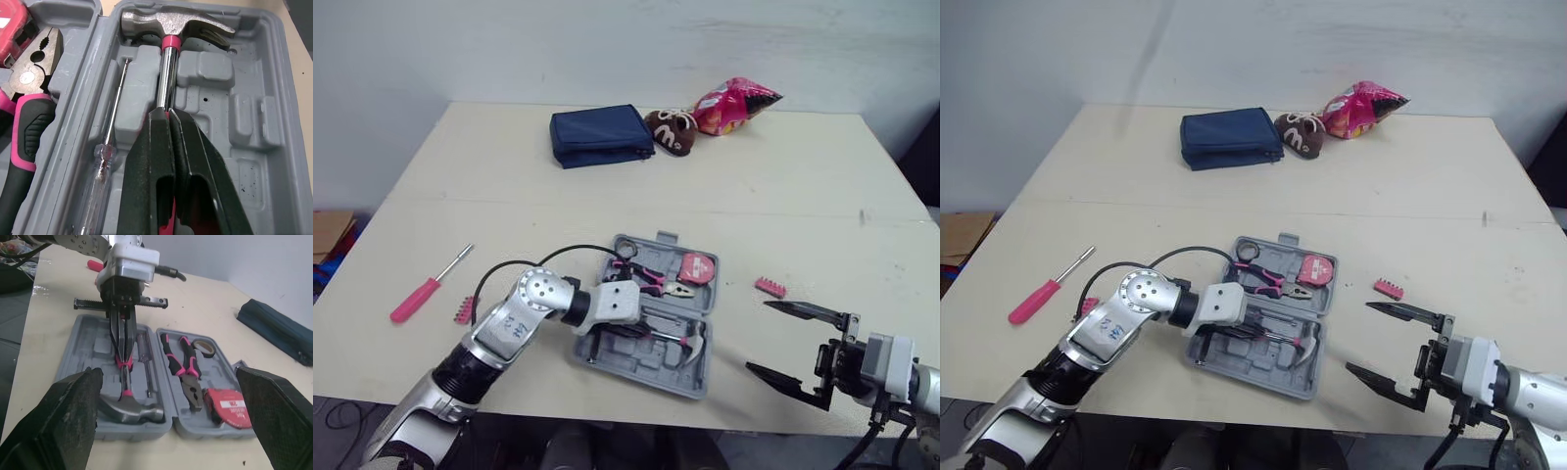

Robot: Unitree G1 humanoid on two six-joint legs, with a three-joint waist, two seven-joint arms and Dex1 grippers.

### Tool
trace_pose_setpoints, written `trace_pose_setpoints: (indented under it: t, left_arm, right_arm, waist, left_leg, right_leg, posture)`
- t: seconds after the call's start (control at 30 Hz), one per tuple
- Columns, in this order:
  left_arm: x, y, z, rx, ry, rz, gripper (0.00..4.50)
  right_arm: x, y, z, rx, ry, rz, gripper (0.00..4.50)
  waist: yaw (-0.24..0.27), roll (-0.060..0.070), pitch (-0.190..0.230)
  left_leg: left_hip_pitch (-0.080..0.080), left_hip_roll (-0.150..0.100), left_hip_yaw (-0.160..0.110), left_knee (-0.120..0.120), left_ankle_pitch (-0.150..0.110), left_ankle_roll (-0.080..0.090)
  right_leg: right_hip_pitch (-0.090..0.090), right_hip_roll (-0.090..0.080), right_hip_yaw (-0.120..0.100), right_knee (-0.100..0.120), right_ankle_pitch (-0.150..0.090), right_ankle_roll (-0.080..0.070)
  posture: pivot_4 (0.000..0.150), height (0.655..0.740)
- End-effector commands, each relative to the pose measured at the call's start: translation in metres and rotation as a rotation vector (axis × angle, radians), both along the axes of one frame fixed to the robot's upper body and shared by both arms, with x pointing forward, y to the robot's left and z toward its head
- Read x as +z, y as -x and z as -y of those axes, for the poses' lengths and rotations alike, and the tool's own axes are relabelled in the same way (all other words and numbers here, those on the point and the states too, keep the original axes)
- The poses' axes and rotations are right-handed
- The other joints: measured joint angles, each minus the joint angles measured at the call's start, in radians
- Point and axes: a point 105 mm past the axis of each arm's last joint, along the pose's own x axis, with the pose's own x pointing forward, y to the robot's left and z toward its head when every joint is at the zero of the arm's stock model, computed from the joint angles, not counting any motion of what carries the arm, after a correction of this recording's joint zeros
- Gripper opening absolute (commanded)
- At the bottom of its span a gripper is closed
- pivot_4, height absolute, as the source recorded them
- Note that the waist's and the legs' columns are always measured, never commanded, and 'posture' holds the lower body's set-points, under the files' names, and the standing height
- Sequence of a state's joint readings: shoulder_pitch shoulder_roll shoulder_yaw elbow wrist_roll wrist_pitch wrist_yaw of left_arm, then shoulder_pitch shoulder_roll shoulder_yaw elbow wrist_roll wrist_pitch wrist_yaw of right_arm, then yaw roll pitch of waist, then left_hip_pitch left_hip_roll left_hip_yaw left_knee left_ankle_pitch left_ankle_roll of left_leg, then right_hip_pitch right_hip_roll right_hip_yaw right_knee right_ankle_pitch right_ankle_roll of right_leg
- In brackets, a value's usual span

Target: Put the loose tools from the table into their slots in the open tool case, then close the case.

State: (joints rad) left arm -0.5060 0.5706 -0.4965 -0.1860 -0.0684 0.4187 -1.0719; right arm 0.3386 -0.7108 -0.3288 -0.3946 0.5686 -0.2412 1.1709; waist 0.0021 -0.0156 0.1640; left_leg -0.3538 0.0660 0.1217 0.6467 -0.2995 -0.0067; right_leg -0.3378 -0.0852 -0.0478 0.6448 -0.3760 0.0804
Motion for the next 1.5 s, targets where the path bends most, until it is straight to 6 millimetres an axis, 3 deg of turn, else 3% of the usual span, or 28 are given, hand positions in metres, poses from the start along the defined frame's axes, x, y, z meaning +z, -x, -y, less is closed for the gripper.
trace_pose_setpoints:
  t: [0.03, 0.3, 0.43, 0.63, 0.73, 0.8, 0.93, 1.1, 1.13, 1.2, 1.3, 1.43, 1.47, 1.5]
  left_arm:
    - [-0.056, 0.005, -0.024, 0.106, -0.234, -0.136, 0.05]
    - [-0.077, 0.011, -0.036, 0.140, -0.366, -0.182, 0.05]
    - [-0.074, 0.010, -0.032, 0.144, -0.345, -0.185, 0.05]
    - [-0.027, 0.000, -0.006, 0.050, -0.040, -0.050, 0.05]
    - [0.009, -0.005, 0.000, 0.011, 0.170, 0.070, 0.05]
    - [0.029, -0.004, -0.006, -0.004, 0.266, 0.104, 0.05]
    - [0.046, -0.002, -0.028, -0.013, 0.342, 0.145, 0.05]
    - [0.072, -0.012, -0.088, 0.201, 0.437, 0.168, 0.05]
    - [0.074, -0.014, -0.106, 0.267, 0.427, 0.174, 0.29]
    - [0.078, -0.016, -0.139, 0.388, 0.408, 0.188, 0.82]
    - [0.080, -0.018, -0.183, 0.562, 0.384, 0.228, 2.18]
    - [0.084, -0.012, -0.267, 0.894, 0.366, 0.360, 4.12]
    - [0.081, -0.005, -0.286, 0.956, 0.341, 0.372, 4.49]
    - [0.079, 0.002, -0.301, 1.010, 0.326, 0.370, 4.49]
  right_arm:
    - [0.013, 0.000, -0.003, 0.004, 0.014, 0.037, 4.50]
    - [0.022, -0.003, -0.008, -0.005, 0.005, 0.043, 4.50]
    - [0.024, -0.004, -0.010, -0.009, 0.002, 0.044, 4.50]
    - [0.023, -0.004, -0.008, -0.015, 0.003, 0.040, 4.50]
    - [0.022, -0.004, -0.005, -0.020, 0.009, 0.035, 4.50]
    - [0.021, -0.003, 0.000, -0.029, 0.019, 0.029, 4.50]
    - [0.020, -0.002, 0.009, -0.043, 0.035, 0.021, 4.50]
    - [0.022, 0.002, 0.025, -0.078, 0.065, 0.013, 4.50]
    - [0.022, 0.003, 0.030, -0.095, 0.075, 0.012, 4.50]
    - [0.025, 0.004, 0.041, -0.130, 0.089, 0.014, 4.50]
    - [0.026, 0.006, 0.057, -0.186, 0.102, 0.014, 4.50]
    - [0.023, 0.005, 0.077, -0.274, 0.121, 0.013, 4.50]
    - [0.022, 0.005, 0.083, -0.294, 0.128, 0.011, 4.50]
    - [0.021, 0.005, 0.089, -0.314, 0.134, 0.007, 4.50]
  waist:
    - [-0.001, 0.000, -0.007]
    - [-0.003, 0.000, -0.025]
    - [-0.005, 0.004, -0.032]
    - [-0.003, 0.007, -0.030]
    - [-0.002, 0.007, -0.019]
    - [-0.002, 0.004, -0.014]
    - [-0.002, 0.005, -0.011]
    - [-0.005, 0.003, 0.003]
    - [-0.006, 0.003, 0.006]
    - [-0.007, 0.003, 0.012]
    - [-0.006, 0.003, 0.013]
    - [-0.007, 0.002, 0.013]
    - [-0.009, 0.001, 0.013]
    - [-0.010, 0.000, 0.014]
  left_leg:
    - [0.002, 0.000, 0.000, 0.000, -0.003, 0.001]
    - [0.005, 0.001, -0.001, -0.002, -0.008, 0.003]
    - [0.006, 0.001, -0.001, -0.004, -0.008, 0.003]
    - [0.009, -0.002, 0.001, -0.015, -0.005, 0.005]
    - [0.009, -0.002, 0.000, -0.015, -0.004, 0.005]
    - [0.001, -0.002, -0.001, -0.014, -0.003, 0.005]
    - [-0.015, -0.003, -0.001, -0.009, 0.001, 0.001]
    - [-0.016, -0.003, -0.001, -0.008, 0.000, 0.002]
    - [-0.016, -0.003, -0.001, -0.008, 0.000, 0.003]
    - [-0.015, -0.003, -0.002, -0.008, -0.001, 0.006]
    - [-0.014, -0.003, -0.002, -0.008, -0.002, 0.006]
    - [-0.014, -0.003, -0.002, -0.009, -0.002, 0.006]
    - [-0.015, -0.003, -0.002, -0.009, -0.002, 0.006]
    - [-0.016, -0.003, -0.001, -0.011, -0.002, 0.005]
  right_leg:
    - [0.003, 0.000, 0.000, -0.002, 0.000, 0.000]
    - [0.016, -0.003, -0.001, -0.011, -0.001, -0.002]
    - [0.016, -0.004, -0.002, -0.014, -0.003, -0.006]
    - [0.016, -0.008, -0.002, -0.018, -0.004, -0.009]
    - [0.012, -0.008, -0.004, -0.017, -0.002, -0.006]
    - [0.003, -0.008, -0.005, -0.017, 0.001, 0.000]
    - [-0.010, -0.007, -0.008, -0.017, 0.002, 0.002]
    - [-0.010, -0.007, -0.009, -0.017, 0.002, 0.002]
    - [-0.010, -0.007, -0.009, -0.016, 0.002, 0.003]
    - [-0.010, -0.007, -0.009, -0.015, 0.003, 0.003]
    - [-0.010, -0.008, -0.009, -0.014, 0.003, 0.003]
    - [-0.011, -0.009, -0.009, -0.014, 0.003, 0.003]
    - [-0.012, -0.009, -0.009, -0.014, 0.003, 0.003]
    - [-0.014, -0.009, -0.009, -0.014, 0.003, 0.003]
  posture:
    - [0.150, 0.7400]
    - [0.150, 0.7400]
    - [0.150, 0.7400]
    - [0.150, 0.7400]
    - [0.150, 0.7400]
    - [0.150, 0.7400]
    - [0.150, 0.7400]
    - [0.150, 0.7400]
    - [0.150, 0.7400]
    - [0.150, 0.7400]
    - [0.150, 0.7400]
    - [0.150, 0.7400]
    - [0.150, 0.7400]
    - [0.150, 0.7400]
